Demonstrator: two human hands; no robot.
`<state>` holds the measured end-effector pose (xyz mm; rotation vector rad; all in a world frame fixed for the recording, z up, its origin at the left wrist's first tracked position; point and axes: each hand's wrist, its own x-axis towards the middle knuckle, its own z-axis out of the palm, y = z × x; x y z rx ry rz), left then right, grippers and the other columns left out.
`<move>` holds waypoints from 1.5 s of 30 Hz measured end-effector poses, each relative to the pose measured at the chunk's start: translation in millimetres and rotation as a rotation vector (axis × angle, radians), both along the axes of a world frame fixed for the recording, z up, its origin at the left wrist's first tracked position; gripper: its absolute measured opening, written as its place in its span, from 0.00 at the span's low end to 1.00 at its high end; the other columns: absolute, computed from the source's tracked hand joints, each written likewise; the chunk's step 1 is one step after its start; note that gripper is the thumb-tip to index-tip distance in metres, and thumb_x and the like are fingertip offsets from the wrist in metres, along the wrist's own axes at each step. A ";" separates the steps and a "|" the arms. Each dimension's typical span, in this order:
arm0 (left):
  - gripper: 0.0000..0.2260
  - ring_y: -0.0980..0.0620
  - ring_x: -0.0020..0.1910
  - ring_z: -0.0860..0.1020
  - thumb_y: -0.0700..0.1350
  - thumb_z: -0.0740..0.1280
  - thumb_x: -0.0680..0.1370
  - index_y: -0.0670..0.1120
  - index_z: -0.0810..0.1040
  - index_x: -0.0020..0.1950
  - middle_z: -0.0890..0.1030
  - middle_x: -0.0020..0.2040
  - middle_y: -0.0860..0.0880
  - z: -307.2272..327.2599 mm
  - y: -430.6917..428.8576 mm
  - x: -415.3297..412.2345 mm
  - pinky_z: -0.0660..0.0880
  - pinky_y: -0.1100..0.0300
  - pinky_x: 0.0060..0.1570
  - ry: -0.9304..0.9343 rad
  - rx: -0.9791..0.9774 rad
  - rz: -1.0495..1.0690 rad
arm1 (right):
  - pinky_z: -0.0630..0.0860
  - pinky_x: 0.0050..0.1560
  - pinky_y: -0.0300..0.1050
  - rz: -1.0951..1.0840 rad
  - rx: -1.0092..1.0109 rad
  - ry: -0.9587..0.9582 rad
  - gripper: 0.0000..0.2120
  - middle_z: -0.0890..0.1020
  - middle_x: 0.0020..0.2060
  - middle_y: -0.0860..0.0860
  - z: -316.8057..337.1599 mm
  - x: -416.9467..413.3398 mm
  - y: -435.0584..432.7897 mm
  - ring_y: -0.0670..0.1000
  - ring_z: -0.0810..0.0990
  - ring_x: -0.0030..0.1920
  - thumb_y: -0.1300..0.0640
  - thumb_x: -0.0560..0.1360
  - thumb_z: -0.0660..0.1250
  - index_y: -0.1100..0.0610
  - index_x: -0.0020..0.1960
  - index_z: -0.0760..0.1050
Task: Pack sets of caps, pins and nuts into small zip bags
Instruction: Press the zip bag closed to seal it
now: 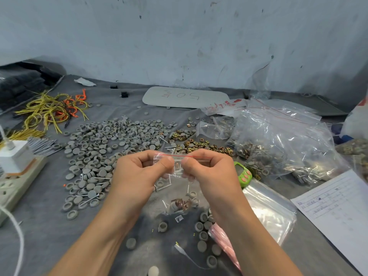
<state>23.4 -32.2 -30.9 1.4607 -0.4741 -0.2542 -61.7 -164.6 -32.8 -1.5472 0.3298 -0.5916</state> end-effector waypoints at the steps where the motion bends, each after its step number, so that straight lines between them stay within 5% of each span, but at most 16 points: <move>1: 0.03 0.51 0.36 0.84 0.37 0.76 0.74 0.43 0.87 0.41 0.86 0.37 0.42 0.0 -1.5 -1.1 0.80 0.65 0.40 0.012 -0.005 -0.007 | 0.76 0.38 0.43 0.005 0.013 -0.008 0.02 0.84 0.31 0.53 -0.3 1.2 2.0 0.48 0.80 0.33 0.59 0.71 0.75 0.56 0.40 0.86; 6: 0.02 0.43 0.40 0.87 0.35 0.74 0.75 0.40 0.86 0.42 0.87 0.40 0.39 1.0 -6.5 -4.8 0.83 0.58 0.44 0.056 -0.029 -0.046 | 0.76 0.35 0.36 -0.003 0.045 -0.045 0.06 0.85 0.31 0.52 -2.0 6.8 3.9 0.45 0.81 0.32 0.65 0.72 0.77 0.58 0.38 0.85; 12: 0.04 0.48 0.37 0.86 0.36 0.74 0.74 0.42 0.87 0.40 0.87 0.38 0.42 -1.8 -5.8 -3.2 0.81 0.63 0.38 0.022 0.018 0.000 | 0.80 0.40 0.41 0.002 0.025 0.015 0.03 0.87 0.37 0.54 0.2 3.0 2.7 0.49 0.84 0.37 0.63 0.72 0.77 0.57 0.41 0.86; 18: 0.06 0.51 0.37 0.85 0.48 0.76 0.67 0.50 0.89 0.42 0.87 0.39 0.45 -1.9 -1.4 -2.1 0.80 0.63 0.39 0.018 0.047 -0.028 | 0.78 0.41 0.49 -0.058 0.017 0.025 0.05 0.85 0.32 0.53 0.8 2.8 1.2 0.48 0.80 0.34 0.62 0.73 0.77 0.56 0.40 0.86; 22: 0.03 0.53 0.34 0.83 0.40 0.76 0.73 0.48 0.88 0.41 0.86 0.36 0.44 -4.2 -4.3 -3.1 0.78 0.65 0.35 0.027 0.032 0.003 | 0.77 0.38 0.43 -0.031 0.056 0.022 0.06 0.84 0.31 0.53 1.2 0.5 0.0 0.49 0.79 0.33 0.63 0.73 0.76 0.56 0.39 0.86; 26: 0.04 0.51 0.36 0.85 0.48 0.76 0.69 0.49 0.88 0.41 0.87 0.38 0.44 -0.9 -2.9 -2.2 0.80 0.64 0.38 0.067 0.005 0.013 | 0.77 0.37 0.38 -0.037 0.128 0.000 0.12 0.83 0.30 0.52 3.2 -2.0 -7.1 0.49 0.78 0.32 0.66 0.75 0.75 0.54 0.35 0.85; 32: 0.08 0.55 0.30 0.80 0.42 0.75 0.74 0.48 0.87 0.35 0.84 0.33 0.43 -1.4 -4.1 -2.9 0.76 0.68 0.32 0.065 -0.016 0.090 | 0.77 0.35 0.36 -0.033 0.174 0.012 0.13 0.81 0.30 0.52 2.7 -3.3 -8.5 0.48 0.79 0.29 0.65 0.74 0.76 0.56 0.33 0.83; 39: 0.10 0.53 0.37 0.85 0.49 0.71 0.76 0.49 0.89 0.38 0.86 0.35 0.43 2.9 -4.1 -4.2 0.78 0.70 0.37 0.070 -0.056 0.091 | 0.76 0.36 0.37 -0.050 0.248 -0.004 0.15 0.82 0.28 0.55 5.7 -4.0 -10.3 0.52 0.81 0.31 0.65 0.78 0.71 0.57 0.33 0.84; 42: 0.11 0.51 0.35 0.84 0.55 0.71 0.72 0.51 0.89 0.40 0.86 0.35 0.43 3.3 -4.1 -4.3 0.79 0.68 0.38 0.037 -0.047 0.095 | 0.78 0.42 0.40 -0.019 0.224 -0.028 0.09 0.86 0.34 0.56 6.6 -5.6 -13.6 0.51 0.84 0.37 0.58 0.77 0.74 0.57 0.39 0.87; 45: 0.12 0.51 0.36 0.85 0.56 0.71 0.70 0.50 0.89 0.42 0.87 0.38 0.43 5.1 -2.9 -0.9 0.80 0.65 0.38 0.081 -0.117 0.048 | 0.75 0.53 0.43 0.240 0.012 0.141 0.10 0.88 0.49 0.47 6.5 -10.5 -20.5 0.44 0.85 0.52 0.45 0.72 0.77 0.45 0.51 0.87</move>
